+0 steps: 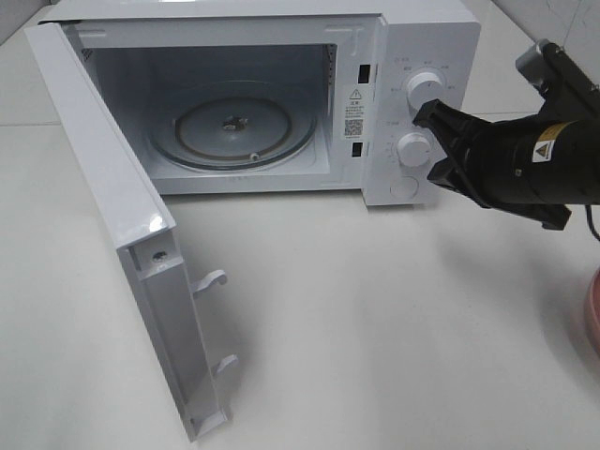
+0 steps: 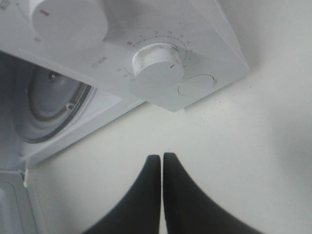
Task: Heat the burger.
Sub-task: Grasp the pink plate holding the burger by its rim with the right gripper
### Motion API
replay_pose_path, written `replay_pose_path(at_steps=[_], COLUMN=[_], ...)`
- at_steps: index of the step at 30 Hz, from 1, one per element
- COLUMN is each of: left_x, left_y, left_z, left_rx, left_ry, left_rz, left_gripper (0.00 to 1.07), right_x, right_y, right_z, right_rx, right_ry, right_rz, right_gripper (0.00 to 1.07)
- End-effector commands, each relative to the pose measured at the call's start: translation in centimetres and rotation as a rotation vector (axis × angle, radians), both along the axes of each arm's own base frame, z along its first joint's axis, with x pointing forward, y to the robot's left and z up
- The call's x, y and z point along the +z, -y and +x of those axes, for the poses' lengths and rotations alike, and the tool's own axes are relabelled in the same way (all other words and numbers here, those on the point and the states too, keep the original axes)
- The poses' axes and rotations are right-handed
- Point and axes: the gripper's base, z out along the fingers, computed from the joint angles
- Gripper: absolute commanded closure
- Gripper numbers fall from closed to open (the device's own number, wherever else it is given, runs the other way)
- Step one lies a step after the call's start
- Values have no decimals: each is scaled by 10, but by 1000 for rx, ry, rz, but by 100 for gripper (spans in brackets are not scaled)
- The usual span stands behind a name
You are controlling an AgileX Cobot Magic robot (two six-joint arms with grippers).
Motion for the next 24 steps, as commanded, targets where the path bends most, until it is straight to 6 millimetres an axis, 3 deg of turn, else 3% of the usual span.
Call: replay_pose_path(at_steps=[1, 15, 24], left_x=[-1, -1, -1], left_y=[0, 0, 0], left_z=[-1, -1, -1], left_rx=[6, 6, 6], left_ry=[6, 6, 6], left_rz=[-1, -1, -1], left_gripper=[7, 7, 7], right_x=[7, 25, 19], right_y=[5, 24, 39], right_z=[-6, -47, -68], right_rx=[66, 276, 366], right_ry=[3, -160, -433], right_rz=[-118, -440, -621], right_gripper=[106, 104, 101])
